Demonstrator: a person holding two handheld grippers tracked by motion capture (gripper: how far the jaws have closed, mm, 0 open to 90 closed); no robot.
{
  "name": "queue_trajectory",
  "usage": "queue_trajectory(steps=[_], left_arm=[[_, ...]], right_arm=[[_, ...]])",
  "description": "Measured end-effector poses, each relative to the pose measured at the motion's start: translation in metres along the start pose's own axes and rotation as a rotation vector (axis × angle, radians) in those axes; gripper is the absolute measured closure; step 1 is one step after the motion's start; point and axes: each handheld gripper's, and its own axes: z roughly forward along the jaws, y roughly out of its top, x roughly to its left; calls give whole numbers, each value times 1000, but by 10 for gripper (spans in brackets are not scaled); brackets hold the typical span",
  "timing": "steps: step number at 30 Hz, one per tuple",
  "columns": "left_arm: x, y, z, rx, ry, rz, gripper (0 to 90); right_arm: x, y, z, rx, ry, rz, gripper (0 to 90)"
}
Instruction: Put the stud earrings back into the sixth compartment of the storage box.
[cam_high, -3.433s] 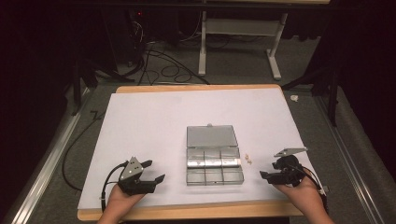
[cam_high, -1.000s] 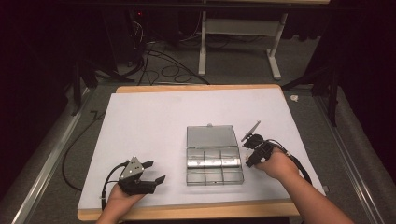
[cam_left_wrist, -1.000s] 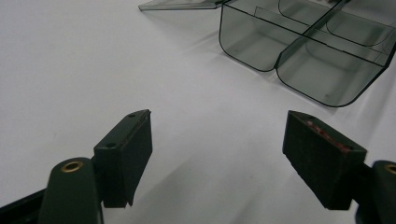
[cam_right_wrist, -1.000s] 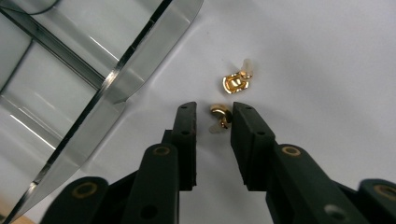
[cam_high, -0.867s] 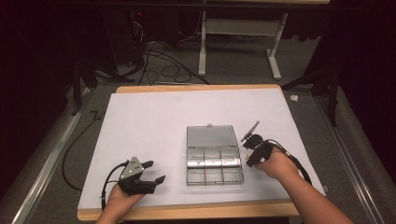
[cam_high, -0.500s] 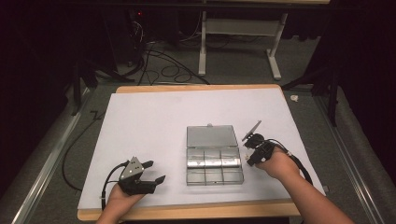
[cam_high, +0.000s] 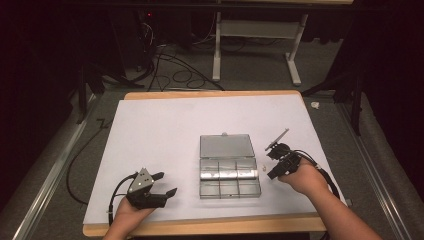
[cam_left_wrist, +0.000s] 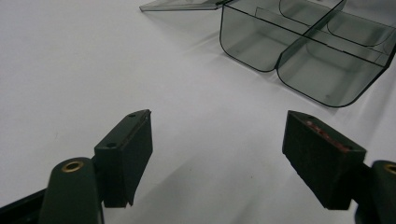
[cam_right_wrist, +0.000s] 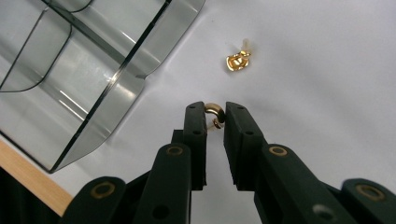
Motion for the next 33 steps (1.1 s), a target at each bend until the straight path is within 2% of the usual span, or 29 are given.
queue_trajectory(steps=[14, 20, 28, 29, 33], left_arm=[[0, 0, 0, 8, -1, 0, 251], [0, 0, 1, 8, 0, 1, 251], [0, 0, 1, 10, -1, 1, 251], [0, 0, 1, 9, -1, 0, 251], [0, 0, 1, 8, -2, 1, 251]], right_arm=[[-1, -11, -7, -6, 9, 11, 800], [0, -14, -10, -10, 14, -1, 800], [7, -12, -21, 1, 12, 1, 800], [6, -11, -22, -3, 14, -14, 800], [10, -9, -26, 1, 8, -22, 801]])
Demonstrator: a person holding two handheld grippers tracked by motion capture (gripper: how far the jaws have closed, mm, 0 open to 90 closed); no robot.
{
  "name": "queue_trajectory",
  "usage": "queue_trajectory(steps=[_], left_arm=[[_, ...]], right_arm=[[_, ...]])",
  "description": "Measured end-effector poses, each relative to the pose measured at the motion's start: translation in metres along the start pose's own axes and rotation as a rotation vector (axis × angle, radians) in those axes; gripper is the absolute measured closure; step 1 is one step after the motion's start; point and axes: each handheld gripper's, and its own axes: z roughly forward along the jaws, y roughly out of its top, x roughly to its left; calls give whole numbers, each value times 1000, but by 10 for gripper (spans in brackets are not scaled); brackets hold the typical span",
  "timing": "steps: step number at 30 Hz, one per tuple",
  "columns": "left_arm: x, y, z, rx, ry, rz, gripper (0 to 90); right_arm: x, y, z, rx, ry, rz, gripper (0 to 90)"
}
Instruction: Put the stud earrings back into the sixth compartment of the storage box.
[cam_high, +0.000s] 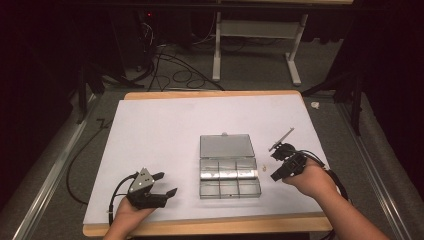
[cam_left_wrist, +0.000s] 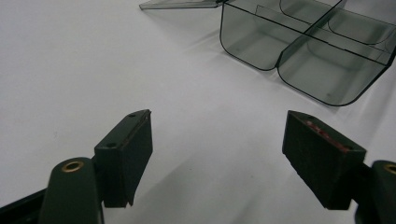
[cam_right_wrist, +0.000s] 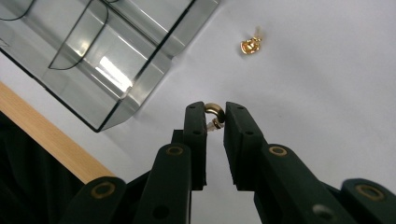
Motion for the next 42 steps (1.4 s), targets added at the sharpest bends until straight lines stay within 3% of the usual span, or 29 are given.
queue_trajectory(steps=[4, 5, 6, 18, 24, 25, 33, 42], left_arm=[[0, 0, 0, -1, 0, 0, 251], [0, 0, 0, -1, 0, -1, 251], [0, 0, 0, -3, 2, -1, 251], [0, 0, 0, -1, 0, -3, 251], [0, 0, 0, -4, 1, -2, 251], [0, 0, 0, -4, 1, -2, 251], [0, 0, -1, -5, 1, -3, 251], [1, 0, -1, -3, -2, -5, 251]], right_arm=[[5, 3, -4, 0, 5, -6, 801], [7, 3, -6, 6, 6, 13, 801], [7, 4, -6, -3, 9, -12, 801], [27, 15, -20, -14, 15, -56, 801], [34, 22, -12, 1, 25, -97, 801], [37, 22, -11, 6, 30, -70, 801], [46, 31, -3, 24, 38, -115, 801], [51, 35, 1, 30, 46, -108, 802]])
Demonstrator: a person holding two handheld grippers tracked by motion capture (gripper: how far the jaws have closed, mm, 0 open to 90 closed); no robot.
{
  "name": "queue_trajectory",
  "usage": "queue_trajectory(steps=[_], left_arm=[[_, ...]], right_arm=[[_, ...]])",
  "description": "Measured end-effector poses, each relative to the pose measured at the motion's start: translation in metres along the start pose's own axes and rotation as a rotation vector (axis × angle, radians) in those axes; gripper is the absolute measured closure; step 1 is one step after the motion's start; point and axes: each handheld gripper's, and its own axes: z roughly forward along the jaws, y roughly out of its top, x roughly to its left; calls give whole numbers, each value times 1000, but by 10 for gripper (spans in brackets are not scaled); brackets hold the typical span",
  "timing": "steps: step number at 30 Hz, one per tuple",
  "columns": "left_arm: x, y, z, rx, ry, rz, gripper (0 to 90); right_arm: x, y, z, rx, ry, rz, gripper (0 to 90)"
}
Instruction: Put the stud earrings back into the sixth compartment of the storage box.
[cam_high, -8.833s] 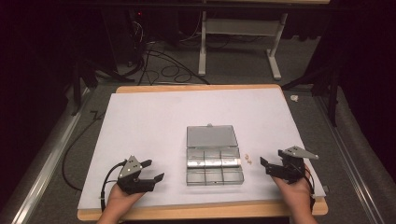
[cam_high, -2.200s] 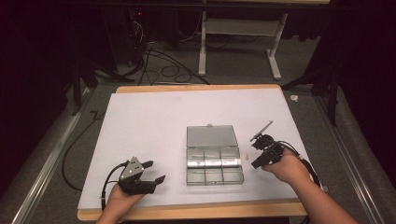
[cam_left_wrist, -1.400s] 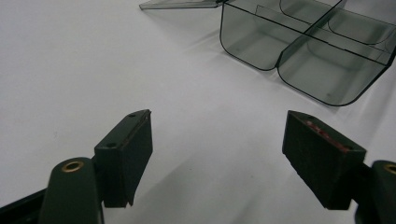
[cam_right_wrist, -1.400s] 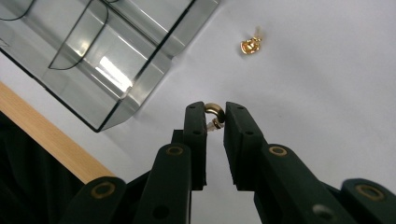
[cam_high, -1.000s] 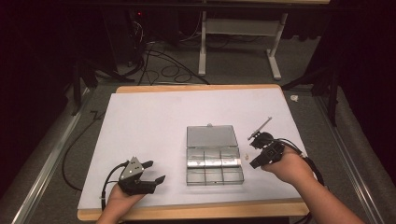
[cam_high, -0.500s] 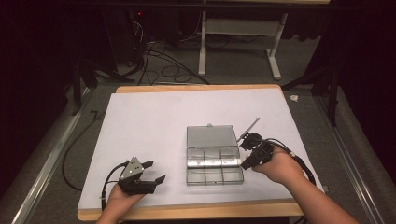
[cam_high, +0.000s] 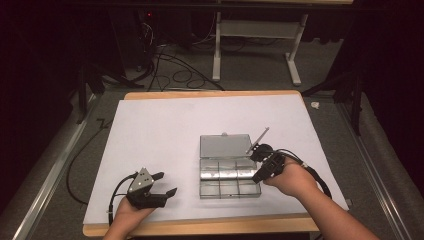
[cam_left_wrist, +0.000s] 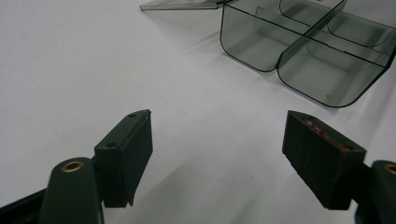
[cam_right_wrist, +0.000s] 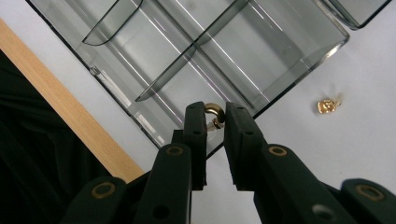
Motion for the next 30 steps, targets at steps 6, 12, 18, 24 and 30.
queue_trajectory(steps=[6, 12, 18, 24, 30], left_arm=[[0, 0, 0, 3, 0, 1, 251], [0, 0, 0, 2, -2, 2, 251], [0, 0, 0, 2, -4, 1, 251], [0, 0, 0, 0, -2, 1, 251], [0, 0, 0, -3, 3, 1, 251]], right_arm=[[4, 6, 13, 27, 2, -56, 802], [8, 12, 35, 71, -7, -84, 801], [9, 17, 51, 89, -15, -94, 799], [9, 20, 55, 96, -12, -94, 797], [9, 20, 56, 92, -12, -89, 792]])
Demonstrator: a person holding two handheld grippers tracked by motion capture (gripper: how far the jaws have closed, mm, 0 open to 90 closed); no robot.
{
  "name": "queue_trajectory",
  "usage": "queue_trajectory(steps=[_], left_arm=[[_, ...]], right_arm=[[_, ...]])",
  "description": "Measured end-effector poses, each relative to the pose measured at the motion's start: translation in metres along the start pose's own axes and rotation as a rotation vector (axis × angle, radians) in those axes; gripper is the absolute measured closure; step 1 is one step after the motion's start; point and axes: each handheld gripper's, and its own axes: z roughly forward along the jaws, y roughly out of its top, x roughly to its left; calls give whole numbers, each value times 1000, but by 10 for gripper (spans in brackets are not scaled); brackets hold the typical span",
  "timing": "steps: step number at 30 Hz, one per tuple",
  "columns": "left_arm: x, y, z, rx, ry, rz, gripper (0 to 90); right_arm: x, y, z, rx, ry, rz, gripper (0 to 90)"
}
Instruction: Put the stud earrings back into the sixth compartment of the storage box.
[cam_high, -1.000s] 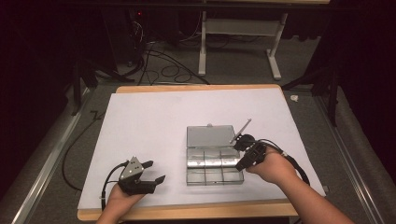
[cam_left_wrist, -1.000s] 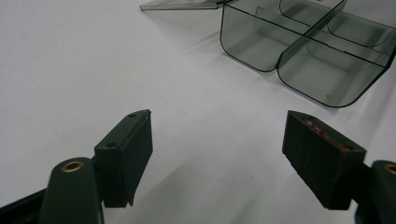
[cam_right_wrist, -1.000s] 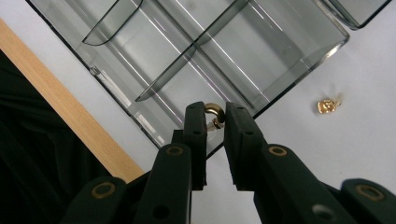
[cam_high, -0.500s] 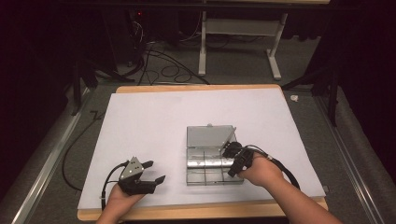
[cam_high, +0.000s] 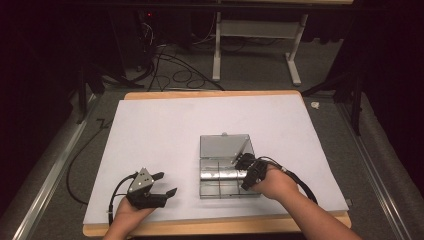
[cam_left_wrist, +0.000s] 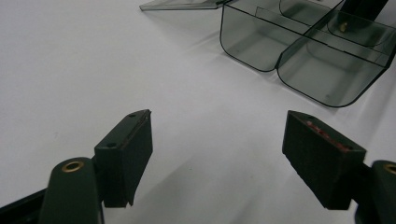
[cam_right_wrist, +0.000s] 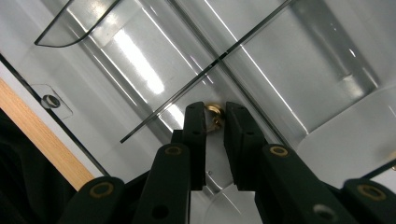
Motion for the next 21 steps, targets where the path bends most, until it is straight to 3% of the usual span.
queue_trajectory(steps=[6, 13, 19, 21], left_arm=[[0, 0, 0, 0, 0, -1, 252], [0, 0, 0, -1, 0, -2, 252], [0, 0, 0, 2, 0, 0, 252], [0, 0, 0, 6, -2, -1, 252]], right_arm=[[1, 0, -1, -7, 0, -1, 771], [1, -5, -23, -62, 7, 6, 770], [-8, -13, -44, -105, -3, 44, 769], [-10, -17, -49, -102, -6, 78, 769]])
